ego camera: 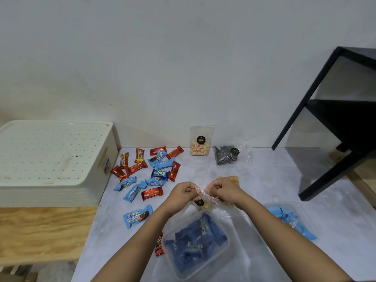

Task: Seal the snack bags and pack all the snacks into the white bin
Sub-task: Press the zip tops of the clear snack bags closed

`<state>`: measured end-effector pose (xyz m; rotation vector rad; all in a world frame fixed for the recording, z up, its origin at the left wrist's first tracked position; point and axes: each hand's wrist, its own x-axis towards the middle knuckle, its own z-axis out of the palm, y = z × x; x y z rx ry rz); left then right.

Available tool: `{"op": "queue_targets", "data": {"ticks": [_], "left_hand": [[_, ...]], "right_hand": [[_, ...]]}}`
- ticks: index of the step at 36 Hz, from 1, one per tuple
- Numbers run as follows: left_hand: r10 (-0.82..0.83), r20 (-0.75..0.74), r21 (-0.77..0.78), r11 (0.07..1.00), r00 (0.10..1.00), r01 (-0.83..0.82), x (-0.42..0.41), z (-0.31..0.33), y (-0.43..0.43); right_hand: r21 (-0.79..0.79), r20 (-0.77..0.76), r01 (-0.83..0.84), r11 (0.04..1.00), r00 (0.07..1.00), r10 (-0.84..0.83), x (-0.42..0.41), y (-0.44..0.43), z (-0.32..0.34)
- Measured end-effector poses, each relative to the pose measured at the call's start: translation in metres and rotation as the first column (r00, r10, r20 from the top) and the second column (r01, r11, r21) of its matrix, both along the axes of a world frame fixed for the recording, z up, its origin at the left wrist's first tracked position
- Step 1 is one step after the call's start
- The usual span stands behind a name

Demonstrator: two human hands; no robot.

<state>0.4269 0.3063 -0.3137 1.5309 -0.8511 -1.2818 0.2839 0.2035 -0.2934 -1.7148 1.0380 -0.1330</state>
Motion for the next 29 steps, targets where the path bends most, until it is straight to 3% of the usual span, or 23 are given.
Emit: {"op": "queue_targets", "data": {"ticks": [8,12,22,29], "left_hand": [[0.091,-0.016,-0.03,0.995,0.996,-0.091,-0.001,-0.004,-0.004],[0.142,0.001,-0.047,0.989,0.99,-0.142,-0.009,-0.006,-0.013],[0.151,0.447,-0.105,0.988,0.882,-0.116,-0.016,-0.041,-0.024],[0.102,0.484,-0.073,0.994,0.869,-0.076,-0.003,-0.046,-0.044]], "right_hand": [[-0.048,0.091,-0.116,0.992,0.989,0.12,-0.006,0.0,0.001],[-0.23,-0.02,-0.189,0.955,0.982,0.19,-0.014,-0.005,-0.004],[-0.284,0.047,-0.072,0.956,0.995,0.089,-0.01,-0.04,-0.019],[-0.34,0.116,-0.075,0.937,0.986,0.121,0.015,-0.08,-0.028]]}}
